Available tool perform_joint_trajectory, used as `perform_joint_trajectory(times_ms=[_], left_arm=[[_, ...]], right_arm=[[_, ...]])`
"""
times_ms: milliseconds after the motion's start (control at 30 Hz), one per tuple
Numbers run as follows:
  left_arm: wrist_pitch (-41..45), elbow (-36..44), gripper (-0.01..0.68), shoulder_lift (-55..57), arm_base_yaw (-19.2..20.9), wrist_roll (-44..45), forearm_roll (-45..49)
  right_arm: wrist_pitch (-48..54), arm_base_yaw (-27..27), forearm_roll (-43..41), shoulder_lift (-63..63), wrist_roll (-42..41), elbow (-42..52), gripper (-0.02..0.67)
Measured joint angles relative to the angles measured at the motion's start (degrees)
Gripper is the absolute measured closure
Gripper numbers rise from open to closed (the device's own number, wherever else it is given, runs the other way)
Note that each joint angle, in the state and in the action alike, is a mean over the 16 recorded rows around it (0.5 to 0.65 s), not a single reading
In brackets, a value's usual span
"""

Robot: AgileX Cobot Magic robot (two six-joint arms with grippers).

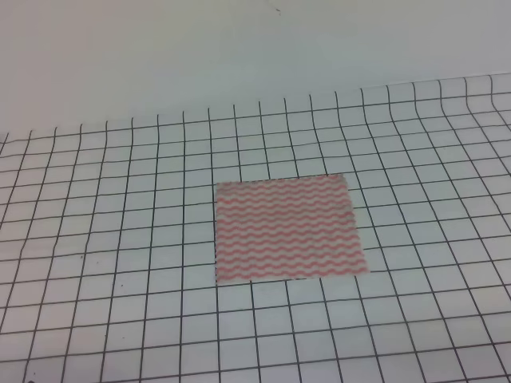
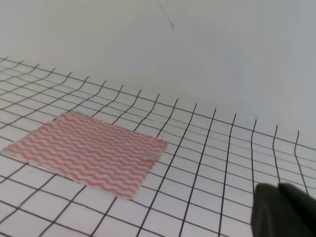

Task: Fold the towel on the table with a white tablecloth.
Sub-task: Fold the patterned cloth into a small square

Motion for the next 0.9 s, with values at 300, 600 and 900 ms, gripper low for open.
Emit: perform_joint_trajectory(times_ms=[300,600,900], left_arm=[[0.0,0.0,0.673,0.0,0.0,0.0,0.0],[0.0,0.0,0.673,0.0,0.0,0.0,0.0],[0.0,0.0,0.673,0.0,0.0,0.0,0.0]], right_arm=[[0.0,0.0,0.2,-0.2,0.0,0.2,0.651],[0.0,0.0,0.2,-0.2,0.0,0.4,0.651],[0.0,0.0,0.0,0.4,-0.1,-0.6,0.65]])
